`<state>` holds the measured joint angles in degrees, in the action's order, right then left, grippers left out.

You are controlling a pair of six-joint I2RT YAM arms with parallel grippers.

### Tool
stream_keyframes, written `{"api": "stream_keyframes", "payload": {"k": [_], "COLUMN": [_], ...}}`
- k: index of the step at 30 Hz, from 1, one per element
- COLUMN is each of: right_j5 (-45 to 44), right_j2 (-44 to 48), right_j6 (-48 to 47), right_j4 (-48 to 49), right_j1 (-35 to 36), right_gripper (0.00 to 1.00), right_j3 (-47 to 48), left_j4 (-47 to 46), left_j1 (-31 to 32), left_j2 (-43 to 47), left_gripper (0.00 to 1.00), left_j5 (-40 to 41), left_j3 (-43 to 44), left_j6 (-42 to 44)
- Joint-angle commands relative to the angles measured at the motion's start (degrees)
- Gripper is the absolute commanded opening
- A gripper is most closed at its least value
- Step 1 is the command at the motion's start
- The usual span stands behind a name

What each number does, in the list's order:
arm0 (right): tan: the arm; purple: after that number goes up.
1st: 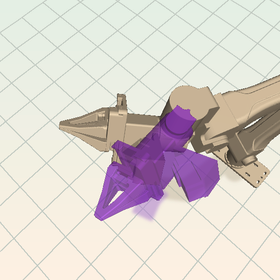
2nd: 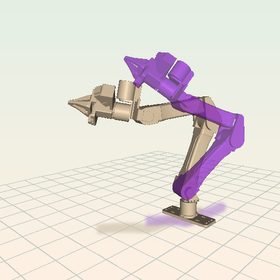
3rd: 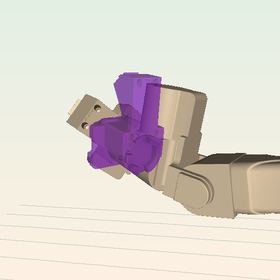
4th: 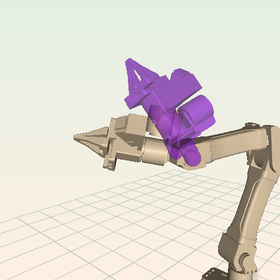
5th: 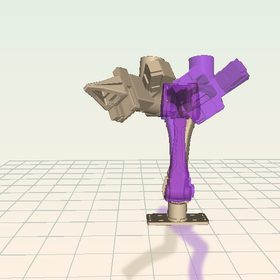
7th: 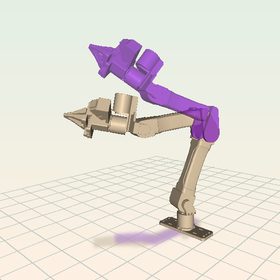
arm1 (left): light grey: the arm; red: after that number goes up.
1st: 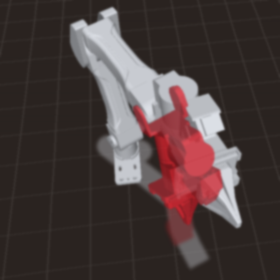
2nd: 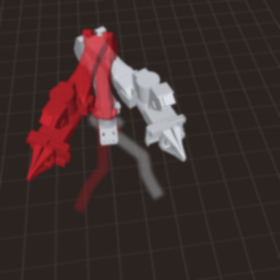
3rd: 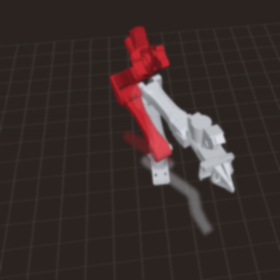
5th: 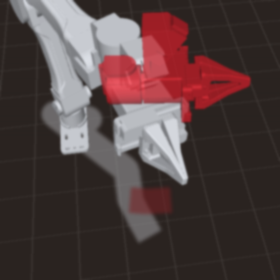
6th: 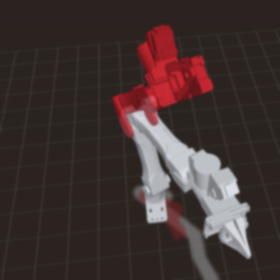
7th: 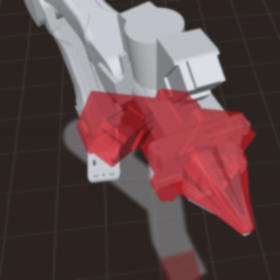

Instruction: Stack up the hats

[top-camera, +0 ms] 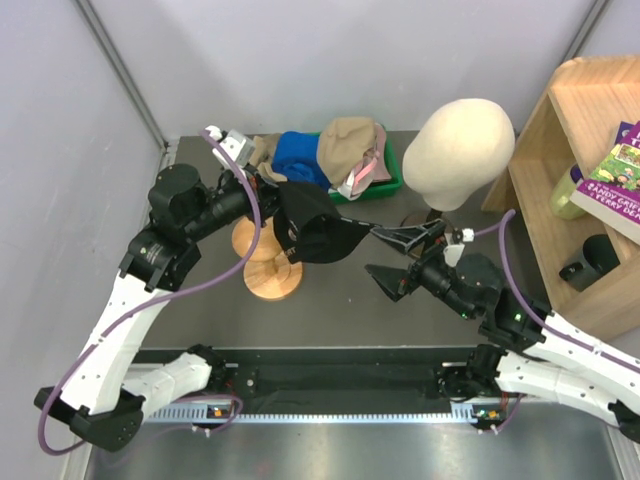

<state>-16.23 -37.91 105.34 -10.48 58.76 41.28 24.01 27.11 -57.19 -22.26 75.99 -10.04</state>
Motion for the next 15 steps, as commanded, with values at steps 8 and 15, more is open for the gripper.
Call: {"api": "stream_keyframes", "payload": {"k": [8, 15], "right_j5": [-4.2, -4.1], "right_j2": [2.5, -1.1], "right_j6": [4.6, 6.2], "right_j4": [-0.6, 4.8], "right_j1": [0.9, 0.9], "right_gripper": [1.0, 0.99], "right_j3": [-2.0, -2.6], "left_j4": [-3.1, -4.0], "left_j1": [0.2, 0.2], "left_j2": [-0.6, -0.2], "left_gripper": [0.0, 0.0], "left_j5": [-5.3, -7.5], "left_j3": [1.6, 0.7], "left_j6": [0.5, -0.3]}}
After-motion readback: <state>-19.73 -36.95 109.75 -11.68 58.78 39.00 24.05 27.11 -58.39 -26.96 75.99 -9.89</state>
